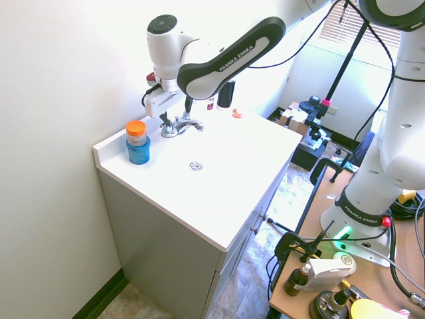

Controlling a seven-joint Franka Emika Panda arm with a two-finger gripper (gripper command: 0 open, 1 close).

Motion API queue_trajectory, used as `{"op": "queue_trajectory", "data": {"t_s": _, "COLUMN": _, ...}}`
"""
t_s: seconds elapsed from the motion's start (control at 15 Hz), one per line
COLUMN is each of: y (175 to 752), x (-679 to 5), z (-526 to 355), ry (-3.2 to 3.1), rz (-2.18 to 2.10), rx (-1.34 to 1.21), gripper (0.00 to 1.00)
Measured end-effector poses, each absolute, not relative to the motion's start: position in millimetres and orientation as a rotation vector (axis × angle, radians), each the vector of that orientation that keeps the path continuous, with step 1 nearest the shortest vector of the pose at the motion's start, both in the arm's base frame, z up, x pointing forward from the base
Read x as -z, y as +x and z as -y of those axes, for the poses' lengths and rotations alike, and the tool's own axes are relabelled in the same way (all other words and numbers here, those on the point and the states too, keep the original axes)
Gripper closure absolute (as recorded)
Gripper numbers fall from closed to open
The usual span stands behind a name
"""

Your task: Turn off the hot water

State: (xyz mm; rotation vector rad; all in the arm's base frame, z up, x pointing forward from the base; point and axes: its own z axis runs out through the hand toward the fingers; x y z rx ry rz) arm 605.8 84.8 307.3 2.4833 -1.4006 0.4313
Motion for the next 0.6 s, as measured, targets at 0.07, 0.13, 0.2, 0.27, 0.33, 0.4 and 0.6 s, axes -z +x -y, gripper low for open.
{"op": "queue_trajectory", "data": {"t_s": 0.07, "y": 609, "x": -306, "z": -86, "ry": 2.483, "rz": 1.402, "rx": -0.433, "gripper": 0.00}}
{"op": "queue_trajectory", "data": {"t_s": 0.13, "y": 612, "x": -304, "z": -86, "ry": 2.481, "rz": 1.404, "rx": -0.432, "gripper": 0.00}}
{"op": "queue_trajectory", "data": {"t_s": 0.2, "y": 612, "x": -304, "z": -85, "ry": 2.479, "rz": 1.411, "rx": -0.423, "gripper": 0.00}}
{"op": "queue_trajectory", "data": {"t_s": 0.27, "y": 612, "x": -305, "z": -82, "ry": 2.483, "rz": 1.419, "rx": -0.412, "gripper": 0.00}}
{"op": "queue_trajectory", "data": {"t_s": 0.33, "y": 611, "x": -308, "z": -78, "ry": 2.495, "rz": 1.423, "rx": -0.392, "gripper": 0.00}}
{"op": "queue_trajectory", "data": {"t_s": 0.4, "y": 606, "x": -312, "z": -73, "ry": 2.508, "rz": 1.423, "rx": -0.372, "gripper": 0.00}}
{"op": "queue_trajectory", "data": {"t_s": 0.6, "y": 570, "x": -329, "z": -60, "ry": 2.544, "rz": 1.433, "rx": -0.330, "gripper": 0.00}}
